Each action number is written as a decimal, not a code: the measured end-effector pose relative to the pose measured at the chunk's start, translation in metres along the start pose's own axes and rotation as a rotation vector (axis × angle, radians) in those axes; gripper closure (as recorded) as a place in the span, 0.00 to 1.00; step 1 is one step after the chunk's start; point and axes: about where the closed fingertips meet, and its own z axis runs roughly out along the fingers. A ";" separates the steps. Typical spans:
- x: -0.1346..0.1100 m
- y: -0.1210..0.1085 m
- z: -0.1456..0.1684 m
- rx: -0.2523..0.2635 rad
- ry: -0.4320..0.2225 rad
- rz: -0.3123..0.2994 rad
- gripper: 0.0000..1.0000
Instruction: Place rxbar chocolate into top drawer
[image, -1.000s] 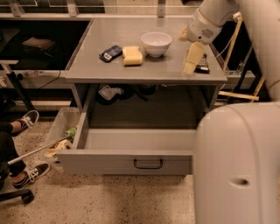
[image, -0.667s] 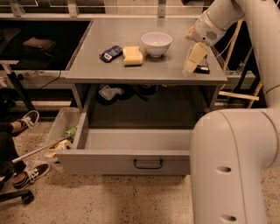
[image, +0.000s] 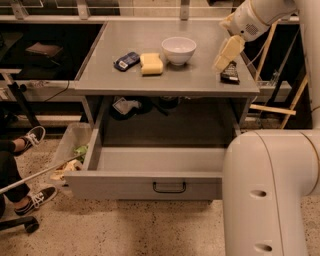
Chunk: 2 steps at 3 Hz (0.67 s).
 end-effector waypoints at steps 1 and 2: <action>0.025 -0.011 0.021 0.017 -0.008 0.078 0.00; 0.064 -0.035 0.028 0.108 0.046 0.202 0.00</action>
Offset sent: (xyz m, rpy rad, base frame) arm 0.1416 -0.1417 -0.0173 0.0105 0.0343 -0.4565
